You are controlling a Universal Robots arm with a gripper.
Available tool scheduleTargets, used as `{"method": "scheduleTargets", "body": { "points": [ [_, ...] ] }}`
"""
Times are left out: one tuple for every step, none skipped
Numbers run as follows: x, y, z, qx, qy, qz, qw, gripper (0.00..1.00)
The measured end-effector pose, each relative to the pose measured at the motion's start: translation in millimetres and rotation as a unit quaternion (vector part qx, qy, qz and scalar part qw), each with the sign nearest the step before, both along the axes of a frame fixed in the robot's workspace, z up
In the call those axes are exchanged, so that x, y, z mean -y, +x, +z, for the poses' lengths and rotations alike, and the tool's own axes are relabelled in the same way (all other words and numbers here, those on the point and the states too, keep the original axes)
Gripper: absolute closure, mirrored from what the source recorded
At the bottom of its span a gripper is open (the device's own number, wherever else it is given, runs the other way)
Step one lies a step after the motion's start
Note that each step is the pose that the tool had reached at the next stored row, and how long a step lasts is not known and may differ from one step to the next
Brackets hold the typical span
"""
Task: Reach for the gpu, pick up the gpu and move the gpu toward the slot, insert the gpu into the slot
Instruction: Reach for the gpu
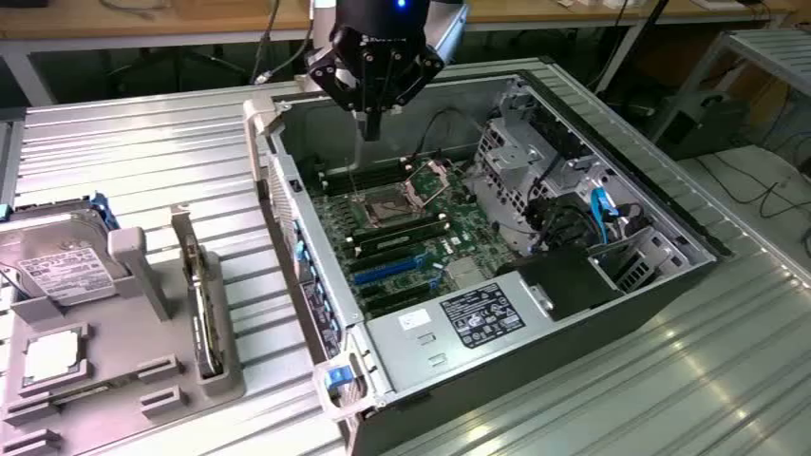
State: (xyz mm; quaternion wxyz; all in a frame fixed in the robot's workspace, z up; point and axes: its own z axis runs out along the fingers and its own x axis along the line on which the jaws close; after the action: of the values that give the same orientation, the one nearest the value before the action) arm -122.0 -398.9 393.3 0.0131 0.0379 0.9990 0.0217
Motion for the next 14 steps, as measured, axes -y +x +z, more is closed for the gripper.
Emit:
{"method": "scheduleTargets", "body": {
  "points": [
    [0.0, 0.0, 0.0, 0.0000, 0.0000, 0.000, 1.0000, 0.89],
    [0.0, 0.0, 0.0, 0.0000, 0.0000, 0.000, 1.0000, 0.89],
    [0.0, 0.0, 0.0, 0.0000, 0.0000, 0.000, 1.0000, 0.89],
    [0.0, -0.6, 0.0, 0.0000, 0.0000, 0.000, 1.0000, 0.89],
    [0.0, -1.9, 0.0, 0.0000, 0.0000, 0.000, 1.0000, 0.89],
    [0.0, -3.6, 0.0, 0.0000, 0.0000, 0.000, 1.0000, 0.89],
    [0.0, -4.9, 0.0, 0.0000, 0.0000, 0.000, 1.0000, 0.89],
    [0.0, -5.9, 0.0, 0.0000, 0.0000, 0.000, 1.0000, 0.89],
    [0.0, -6.9, 0.0, 0.0000, 0.0000, 0.000, 1.0000, 0.89],
    [0.0, -8.0, 0.0, 0.0000, 0.0000, 0.000, 1.0000, 0.89],
    [0.0, -9.0, 0.0, 0.0000, 0.0000, 0.000, 1.0000, 0.89],
    [0.0, -10.1, 0.0, 0.0000, 0.0000, 0.000, 1.0000, 0.89],
    [0.0, -11.2, 0.0, 0.0000, 0.0000, 0.000, 1.0000, 0.89],
    [0.0, -13.0, 0.0, 0.0000, 0.0000, 0.000, 1.0000, 0.89]
  ]
}}
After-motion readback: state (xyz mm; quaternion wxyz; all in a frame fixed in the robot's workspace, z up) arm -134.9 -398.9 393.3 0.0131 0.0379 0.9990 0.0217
